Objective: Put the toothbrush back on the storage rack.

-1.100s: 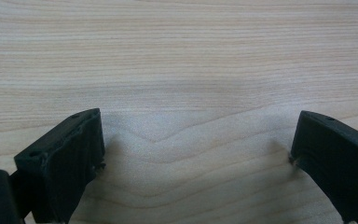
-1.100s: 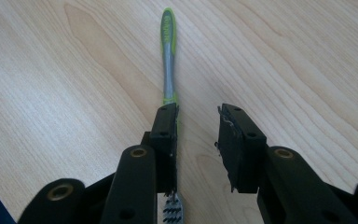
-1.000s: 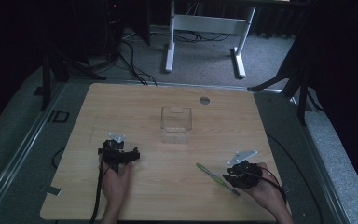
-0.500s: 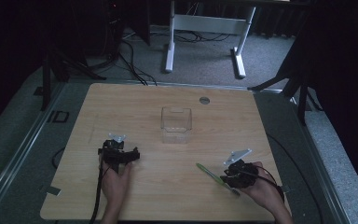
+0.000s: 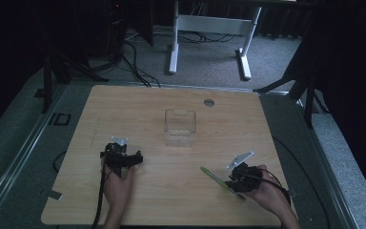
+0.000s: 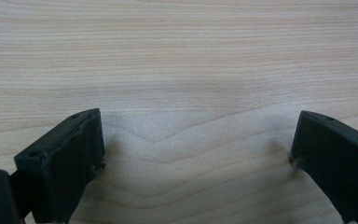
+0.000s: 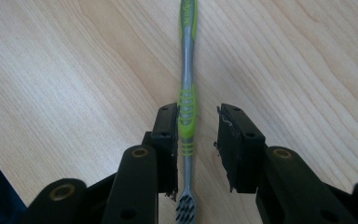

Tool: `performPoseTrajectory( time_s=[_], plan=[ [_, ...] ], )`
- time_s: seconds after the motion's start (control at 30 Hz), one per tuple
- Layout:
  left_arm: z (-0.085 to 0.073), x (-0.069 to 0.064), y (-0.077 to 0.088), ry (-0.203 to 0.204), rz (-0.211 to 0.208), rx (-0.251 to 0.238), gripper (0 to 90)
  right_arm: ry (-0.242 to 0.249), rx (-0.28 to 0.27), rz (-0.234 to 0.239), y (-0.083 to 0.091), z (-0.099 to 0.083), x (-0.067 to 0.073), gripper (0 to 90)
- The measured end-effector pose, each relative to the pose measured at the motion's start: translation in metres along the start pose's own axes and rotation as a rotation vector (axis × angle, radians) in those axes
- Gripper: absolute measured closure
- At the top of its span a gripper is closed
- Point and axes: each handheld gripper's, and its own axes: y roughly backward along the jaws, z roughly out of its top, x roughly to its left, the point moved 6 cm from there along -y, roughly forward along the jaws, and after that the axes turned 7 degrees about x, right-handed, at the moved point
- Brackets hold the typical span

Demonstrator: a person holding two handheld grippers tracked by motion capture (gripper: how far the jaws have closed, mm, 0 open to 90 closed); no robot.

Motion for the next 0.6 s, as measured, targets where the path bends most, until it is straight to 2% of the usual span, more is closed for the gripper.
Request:
performPoseTrajectory(
  time_s=[0.6],
  plan=[
    [0.0000,0.0000,0.0000,0.000,0.000,0.000,3.0,0.016,0.055,0.014,-0.0017,0.0009,0.0016,68.4]
  ],
)
